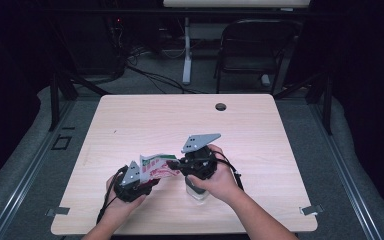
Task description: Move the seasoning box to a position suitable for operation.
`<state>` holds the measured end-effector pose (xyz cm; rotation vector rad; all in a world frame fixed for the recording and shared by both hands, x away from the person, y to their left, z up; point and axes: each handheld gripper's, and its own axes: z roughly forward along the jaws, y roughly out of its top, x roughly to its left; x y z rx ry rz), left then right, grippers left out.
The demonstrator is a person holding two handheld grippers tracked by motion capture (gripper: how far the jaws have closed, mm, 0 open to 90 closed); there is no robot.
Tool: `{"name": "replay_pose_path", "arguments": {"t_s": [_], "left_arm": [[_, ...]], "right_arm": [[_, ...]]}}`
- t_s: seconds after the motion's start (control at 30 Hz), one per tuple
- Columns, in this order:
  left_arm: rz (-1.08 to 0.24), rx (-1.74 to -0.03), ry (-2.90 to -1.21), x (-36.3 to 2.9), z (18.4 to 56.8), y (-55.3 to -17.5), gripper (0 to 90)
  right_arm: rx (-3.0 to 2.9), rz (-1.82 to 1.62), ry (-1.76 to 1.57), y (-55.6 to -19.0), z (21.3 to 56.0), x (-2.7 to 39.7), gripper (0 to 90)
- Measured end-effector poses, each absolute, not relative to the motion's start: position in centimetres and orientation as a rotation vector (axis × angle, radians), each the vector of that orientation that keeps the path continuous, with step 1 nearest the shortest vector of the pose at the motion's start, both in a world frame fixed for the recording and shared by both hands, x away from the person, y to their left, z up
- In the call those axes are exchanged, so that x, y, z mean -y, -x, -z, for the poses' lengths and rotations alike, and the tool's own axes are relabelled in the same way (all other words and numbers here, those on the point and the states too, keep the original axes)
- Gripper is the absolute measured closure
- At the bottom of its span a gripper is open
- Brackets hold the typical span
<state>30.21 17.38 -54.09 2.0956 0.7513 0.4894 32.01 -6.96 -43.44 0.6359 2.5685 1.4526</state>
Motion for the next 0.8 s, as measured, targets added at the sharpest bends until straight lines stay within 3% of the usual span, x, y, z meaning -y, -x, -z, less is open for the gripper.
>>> {"name": "replay_pose_path", "arguments": {"t_s": [0.3,0.8], "left_arm": [[-0.595,-0.724,-2.137,-17.0,53.8,-30.2,62.2],[-0.715,-0.723,-2.158,-16.8,53.2,-30.7,62.7]], "right_arm": [[-2.583,-1.462,-0.654,-32.1,43.9,8.0,86.8],[-2.529,-1.472,-0.689,-31.4,44.4,10.3,74.2]]}}
